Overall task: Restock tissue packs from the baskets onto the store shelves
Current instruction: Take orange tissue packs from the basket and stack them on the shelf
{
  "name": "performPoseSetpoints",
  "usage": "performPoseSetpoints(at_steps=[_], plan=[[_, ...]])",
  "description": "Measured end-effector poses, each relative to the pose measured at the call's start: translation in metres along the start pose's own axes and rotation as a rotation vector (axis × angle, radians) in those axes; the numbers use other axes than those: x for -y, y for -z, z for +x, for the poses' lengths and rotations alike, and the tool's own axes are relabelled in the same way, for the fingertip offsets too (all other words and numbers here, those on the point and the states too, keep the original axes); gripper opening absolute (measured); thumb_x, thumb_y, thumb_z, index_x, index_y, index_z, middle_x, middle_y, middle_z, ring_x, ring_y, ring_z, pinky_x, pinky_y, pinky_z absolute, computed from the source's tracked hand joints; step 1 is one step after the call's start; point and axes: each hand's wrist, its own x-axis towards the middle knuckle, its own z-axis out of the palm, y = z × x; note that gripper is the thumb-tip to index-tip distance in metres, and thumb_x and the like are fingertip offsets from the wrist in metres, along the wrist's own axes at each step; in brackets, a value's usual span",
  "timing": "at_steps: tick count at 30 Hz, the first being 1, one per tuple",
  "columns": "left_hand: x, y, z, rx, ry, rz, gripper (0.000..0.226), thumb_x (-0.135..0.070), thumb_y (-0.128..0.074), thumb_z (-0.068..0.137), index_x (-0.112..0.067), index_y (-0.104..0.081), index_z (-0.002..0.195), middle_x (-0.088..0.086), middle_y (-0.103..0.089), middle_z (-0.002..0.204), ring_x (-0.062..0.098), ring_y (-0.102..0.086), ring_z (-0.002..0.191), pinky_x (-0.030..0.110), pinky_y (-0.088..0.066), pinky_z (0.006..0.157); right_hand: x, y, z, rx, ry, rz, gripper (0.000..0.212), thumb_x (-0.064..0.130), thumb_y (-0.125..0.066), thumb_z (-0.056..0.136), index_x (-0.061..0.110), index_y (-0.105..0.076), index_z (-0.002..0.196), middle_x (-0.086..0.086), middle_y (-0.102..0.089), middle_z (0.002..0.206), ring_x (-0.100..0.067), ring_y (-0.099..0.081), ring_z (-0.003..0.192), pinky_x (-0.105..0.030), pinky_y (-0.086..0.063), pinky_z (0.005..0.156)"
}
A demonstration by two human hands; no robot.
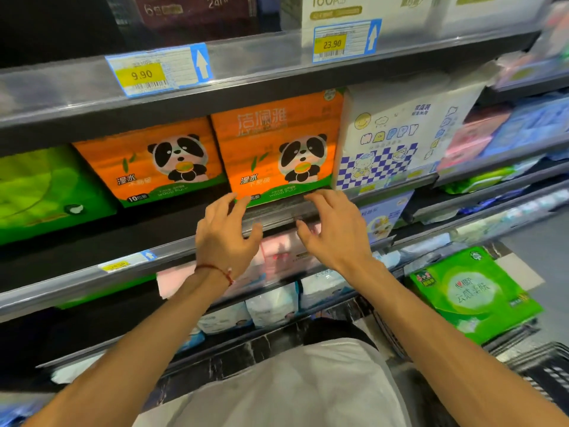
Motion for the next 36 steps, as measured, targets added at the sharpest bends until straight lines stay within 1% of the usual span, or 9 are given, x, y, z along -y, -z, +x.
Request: performPoseSetpoints(at_steps=[2, 5, 8, 12, 16, 21, 26, 32, 36], plan=[[-0.005, 0.01, -0.01, 0.054, -0.077, 0.081, 0.057, -0.044, -0.058, 0.092, -0.014, -0.061, 0.14, 0.011, -0.058, 0.14, 0.03, -0.052, 0.13, 0.048, -0.049, 0.095, 0.001, 0.014, -0.015, 0.023, 0.037, -0.098, 0.055, 0.049, -0.056, 0.091, 0.009, -0.068, 0.126, -0.01, -0.068, 0.12, -0.029, -0.061, 0.113, -0.044, -0.051, 0.095], [-0.013, 0.023, -0.024, 0.078, -0.208, 0.144, 0.055, -0.041, -0.062, 0.09, -0.009, -0.064, 0.135, 0.015, -0.064, 0.131, 0.033, -0.058, 0.122, 0.048, -0.053, 0.088, -0.002, 0.031, -0.041, 0.07, 0.07, -0.207, 0.056, 0.053, -0.051, 0.093, 0.01, -0.069, 0.123, -0.01, -0.067, 0.119, -0.03, -0.06, 0.114, -0.045, -0.047, 0.1], [-0.023, 0.028, -0.037, 0.08, -0.33, 0.175, 0.048, -0.037, -0.06, 0.093, -0.007, -0.067, 0.13, 0.016, -0.067, 0.124, 0.035, -0.06, 0.117, 0.051, -0.055, 0.083, -0.008, 0.048, -0.066, 0.114, 0.084, -0.272, 0.056, 0.055, -0.051, 0.093, 0.01, -0.069, 0.12, -0.01, -0.067, 0.117, -0.032, -0.059, 0.113, -0.047, -0.044, 0.103], [-0.046, 0.029, -0.054, 0.151, -0.412, 0.194, 0.047, -0.042, -0.059, 0.093, -0.011, -0.069, 0.127, 0.015, -0.067, 0.128, 0.038, -0.06, 0.121, 0.052, -0.053, 0.087, -0.018, 0.071, -0.101, 0.169, 0.055, -0.372, 0.056, 0.057, -0.054, 0.091, 0.011, -0.067, 0.12, -0.011, -0.065, 0.12, -0.033, -0.058, 0.115, -0.048, -0.042, 0.107], [-0.084, 0.026, -0.073, 0.238, -0.445, 0.205, 0.054, -0.049, -0.06, 0.089, -0.015, -0.067, 0.13, 0.012, -0.065, 0.133, 0.036, -0.059, 0.124, 0.05, -0.05, 0.089, -0.033, 0.089, -0.142, 0.173, -0.018, -0.399, 0.056, 0.058, -0.054, 0.091, 0.011, -0.067, 0.119, -0.011, -0.065, 0.119, -0.034, -0.057, 0.116, -0.049, -0.042, 0.108], [-0.14, 0.014, -0.103, 0.376, -0.504, 0.264, 0.064, -0.058, -0.056, 0.084, -0.021, -0.061, 0.136, 0.008, -0.061, 0.14, 0.033, -0.054, 0.13, 0.048, -0.045, 0.098, -0.056, 0.115, -0.203, 0.164, -0.118, -0.4, 0.061, 0.058, -0.055, 0.089, 0.009, -0.068, 0.122, -0.014, -0.067, 0.121, -0.037, -0.058, 0.122, -0.05, -0.04, 0.11], [-0.218, -0.006, -0.146, 0.429, -0.623, 0.236, 0.062, -0.058, -0.052, 0.089, -0.02, -0.062, 0.136, 0.009, -0.061, 0.141, 0.033, -0.055, 0.13, 0.048, -0.041, 0.102, -0.092, 0.153, -0.286, 0.17, -0.24, -0.401, 0.067, 0.06, -0.053, 0.087, 0.008, -0.069, 0.126, -0.015, -0.069, 0.123, -0.041, -0.06, 0.123, -0.049, -0.042, 0.105], [-0.319, -0.039, -0.208, 0.557, -0.771, 0.231, 0.066, -0.059, -0.056, 0.09, -0.017, -0.06, 0.141, 0.011, -0.06, 0.141, 0.036, -0.053, 0.132, 0.055, -0.046, 0.104, -0.14, 0.204, -0.402, 0.156, -0.366, -0.41, 0.064, 0.057, -0.057, 0.089, 0.008, -0.068, 0.129, -0.013, -0.069, 0.128, -0.039, -0.059, 0.126, -0.05, -0.042, 0.11], [-0.378, -0.057, -0.248, 0.61, -0.848, 0.21, 0.064, -0.059, -0.052, 0.091, -0.019, -0.06, 0.14, 0.008, -0.06, 0.142, 0.034, -0.053, 0.132, 0.052, -0.045, 0.106, -0.164, 0.234, -0.469, 0.16, -0.499, -0.407, 0.06, 0.056, -0.057, 0.087, 0.011, -0.068, 0.125, -0.01, -0.069, 0.125, -0.038, -0.059, 0.125, -0.051, -0.044, 0.109]])
